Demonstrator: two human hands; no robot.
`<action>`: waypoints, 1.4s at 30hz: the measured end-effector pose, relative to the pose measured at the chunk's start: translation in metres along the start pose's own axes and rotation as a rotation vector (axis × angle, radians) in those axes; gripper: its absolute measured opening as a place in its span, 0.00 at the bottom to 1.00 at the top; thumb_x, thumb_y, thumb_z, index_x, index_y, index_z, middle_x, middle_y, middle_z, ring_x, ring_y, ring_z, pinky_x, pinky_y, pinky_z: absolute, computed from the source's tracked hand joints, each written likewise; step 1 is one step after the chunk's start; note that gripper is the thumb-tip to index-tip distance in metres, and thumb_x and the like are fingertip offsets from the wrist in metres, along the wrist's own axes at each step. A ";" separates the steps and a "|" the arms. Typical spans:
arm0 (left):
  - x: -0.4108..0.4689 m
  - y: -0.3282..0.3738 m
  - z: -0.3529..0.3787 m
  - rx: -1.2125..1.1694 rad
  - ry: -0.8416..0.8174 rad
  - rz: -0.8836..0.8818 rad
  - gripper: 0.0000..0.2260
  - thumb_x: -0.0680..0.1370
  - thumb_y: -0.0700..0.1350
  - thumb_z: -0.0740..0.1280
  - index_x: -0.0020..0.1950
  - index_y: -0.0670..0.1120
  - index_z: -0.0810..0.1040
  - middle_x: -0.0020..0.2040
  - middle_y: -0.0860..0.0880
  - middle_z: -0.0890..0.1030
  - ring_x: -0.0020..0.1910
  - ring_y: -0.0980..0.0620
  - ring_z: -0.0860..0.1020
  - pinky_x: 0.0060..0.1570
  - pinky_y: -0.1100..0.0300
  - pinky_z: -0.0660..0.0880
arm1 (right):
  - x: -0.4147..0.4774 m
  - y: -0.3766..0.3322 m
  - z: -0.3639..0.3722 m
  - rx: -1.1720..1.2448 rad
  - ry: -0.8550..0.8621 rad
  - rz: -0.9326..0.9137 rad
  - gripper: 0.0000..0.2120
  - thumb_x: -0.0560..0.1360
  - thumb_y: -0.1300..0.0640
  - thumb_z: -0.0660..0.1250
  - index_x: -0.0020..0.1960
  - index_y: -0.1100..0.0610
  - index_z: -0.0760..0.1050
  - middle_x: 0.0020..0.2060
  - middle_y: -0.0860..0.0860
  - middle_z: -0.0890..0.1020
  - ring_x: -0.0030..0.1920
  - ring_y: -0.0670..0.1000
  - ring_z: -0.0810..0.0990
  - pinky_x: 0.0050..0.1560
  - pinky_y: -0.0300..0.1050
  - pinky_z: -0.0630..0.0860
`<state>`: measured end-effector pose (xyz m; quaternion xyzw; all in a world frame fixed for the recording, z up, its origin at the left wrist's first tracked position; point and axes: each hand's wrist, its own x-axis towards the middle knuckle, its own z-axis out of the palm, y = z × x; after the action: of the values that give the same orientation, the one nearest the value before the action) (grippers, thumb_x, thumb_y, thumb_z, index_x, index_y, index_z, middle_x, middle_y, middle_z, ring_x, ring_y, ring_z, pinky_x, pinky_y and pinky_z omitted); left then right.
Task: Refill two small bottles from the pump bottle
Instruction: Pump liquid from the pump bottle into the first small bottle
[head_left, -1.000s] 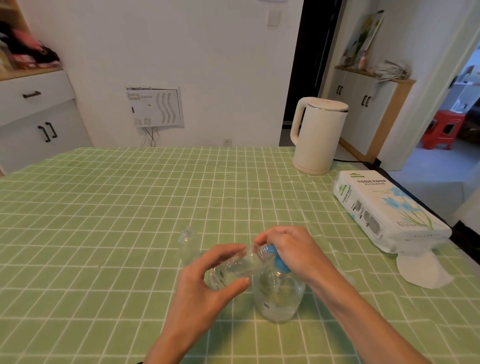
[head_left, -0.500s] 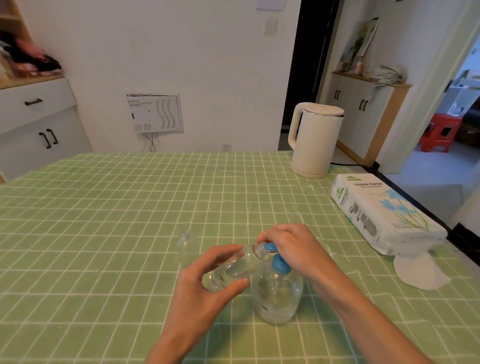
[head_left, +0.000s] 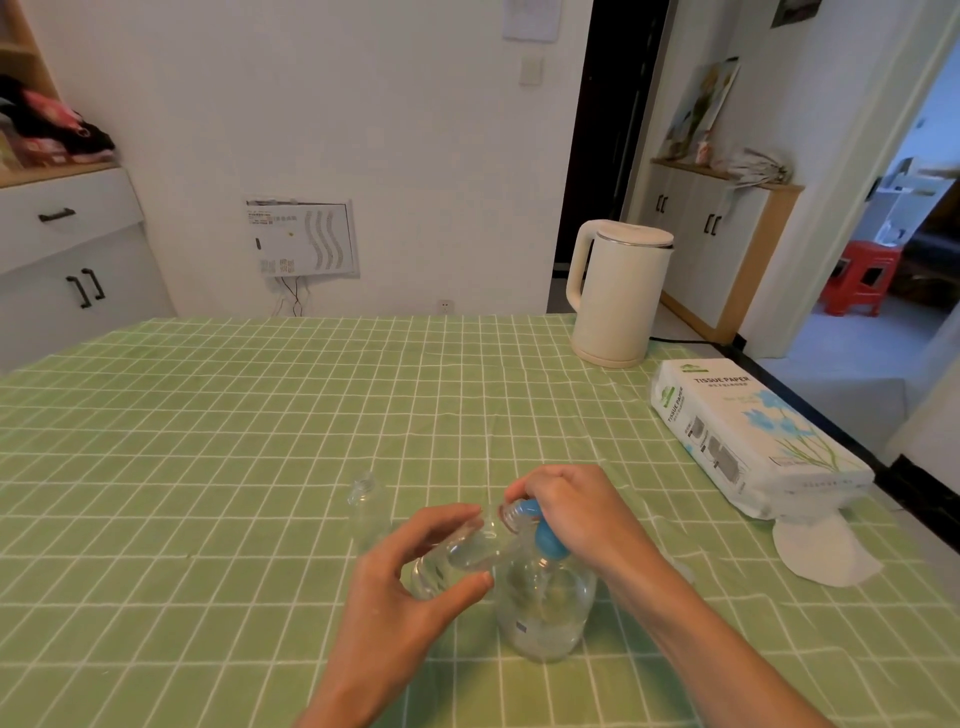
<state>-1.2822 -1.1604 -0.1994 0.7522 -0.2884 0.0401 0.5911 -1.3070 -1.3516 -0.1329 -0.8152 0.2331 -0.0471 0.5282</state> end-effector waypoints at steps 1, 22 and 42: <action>0.000 0.001 0.000 -0.002 0.001 0.002 0.26 0.69 0.35 0.82 0.59 0.60 0.85 0.56 0.60 0.88 0.59 0.60 0.84 0.60 0.71 0.75 | 0.000 -0.001 -0.001 -0.002 0.007 -0.006 0.15 0.78 0.56 0.65 0.39 0.49 0.88 0.42 0.42 0.88 0.48 0.45 0.85 0.49 0.44 0.78; 0.003 0.000 0.000 -0.047 -0.005 0.014 0.22 0.67 0.54 0.79 0.60 0.66 0.83 0.57 0.61 0.87 0.60 0.60 0.84 0.60 0.73 0.74 | -0.001 0.001 0.002 0.030 -0.016 -0.030 0.16 0.79 0.58 0.63 0.41 0.50 0.89 0.43 0.39 0.88 0.49 0.40 0.84 0.44 0.39 0.75; 0.003 -0.004 0.001 -0.014 -0.022 0.024 0.22 0.67 0.53 0.78 0.61 0.64 0.83 0.58 0.61 0.87 0.60 0.59 0.84 0.61 0.71 0.75 | 0.001 0.001 0.002 0.013 -0.046 -0.032 0.18 0.80 0.61 0.61 0.42 0.50 0.88 0.43 0.40 0.88 0.48 0.37 0.83 0.42 0.34 0.72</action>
<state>-1.2778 -1.1616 -0.2018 0.7451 -0.3042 0.0367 0.5924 -1.3055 -1.3503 -0.1351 -0.8161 0.2075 -0.0384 0.5380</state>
